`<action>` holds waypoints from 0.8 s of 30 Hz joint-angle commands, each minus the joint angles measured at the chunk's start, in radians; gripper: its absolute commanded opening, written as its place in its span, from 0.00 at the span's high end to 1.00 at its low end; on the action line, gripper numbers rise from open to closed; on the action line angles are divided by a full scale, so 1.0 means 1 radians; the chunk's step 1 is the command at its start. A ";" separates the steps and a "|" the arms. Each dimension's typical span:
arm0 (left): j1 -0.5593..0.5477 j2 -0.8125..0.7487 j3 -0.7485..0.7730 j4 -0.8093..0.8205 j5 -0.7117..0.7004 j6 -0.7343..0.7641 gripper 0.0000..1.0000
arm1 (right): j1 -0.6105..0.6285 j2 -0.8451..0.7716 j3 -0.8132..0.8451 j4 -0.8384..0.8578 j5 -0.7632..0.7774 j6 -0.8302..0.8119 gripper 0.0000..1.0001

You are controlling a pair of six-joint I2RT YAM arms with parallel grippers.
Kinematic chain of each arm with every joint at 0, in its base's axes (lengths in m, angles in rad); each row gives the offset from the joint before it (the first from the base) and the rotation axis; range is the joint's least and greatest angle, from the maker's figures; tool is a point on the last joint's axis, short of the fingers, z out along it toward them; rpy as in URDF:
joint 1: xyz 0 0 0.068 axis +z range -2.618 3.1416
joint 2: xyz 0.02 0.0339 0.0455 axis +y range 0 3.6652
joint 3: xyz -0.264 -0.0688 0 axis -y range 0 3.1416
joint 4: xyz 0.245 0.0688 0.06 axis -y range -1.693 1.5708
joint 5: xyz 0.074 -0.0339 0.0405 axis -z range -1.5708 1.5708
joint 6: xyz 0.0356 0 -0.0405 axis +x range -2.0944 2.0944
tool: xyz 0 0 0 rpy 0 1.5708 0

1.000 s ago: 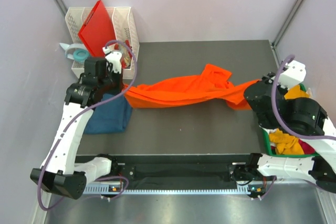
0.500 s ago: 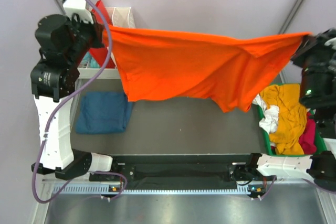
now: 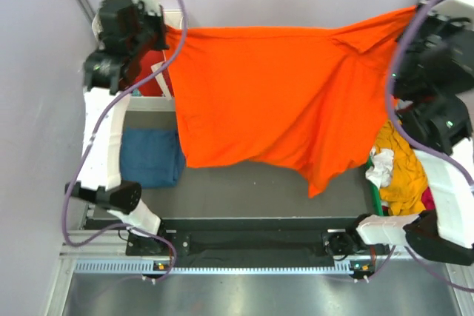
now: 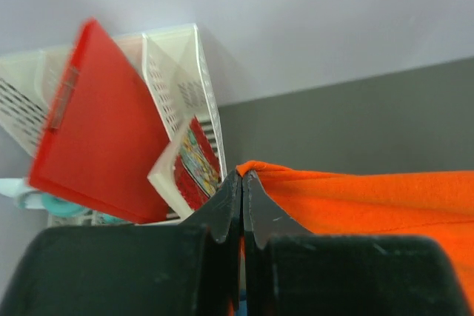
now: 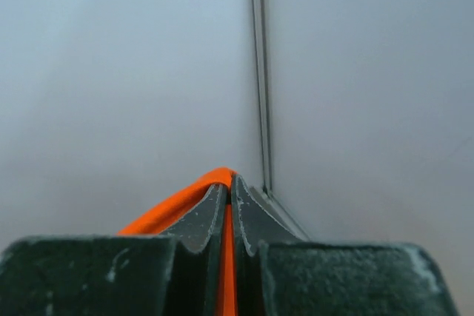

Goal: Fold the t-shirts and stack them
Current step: Flatten out the tshirt

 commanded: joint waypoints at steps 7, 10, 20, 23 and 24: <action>0.004 0.300 0.045 0.110 -0.031 0.004 1.00 | -0.425 0.250 -0.087 -0.343 -0.519 0.584 1.00; 0.001 0.412 0.203 0.106 -0.042 0.010 1.00 | -0.465 0.390 0.070 -0.352 -0.557 0.593 1.00; -0.011 0.452 0.348 0.365 -0.112 0.067 1.00 | -0.456 0.569 0.449 -0.242 -0.607 0.509 1.00; -0.011 0.406 0.342 0.468 -0.117 0.085 1.00 | -0.399 0.501 0.448 -0.182 -0.573 0.444 1.00; -0.011 0.400 0.325 0.482 -0.120 0.084 1.00 | -0.390 0.490 0.442 -0.179 -0.565 0.437 1.00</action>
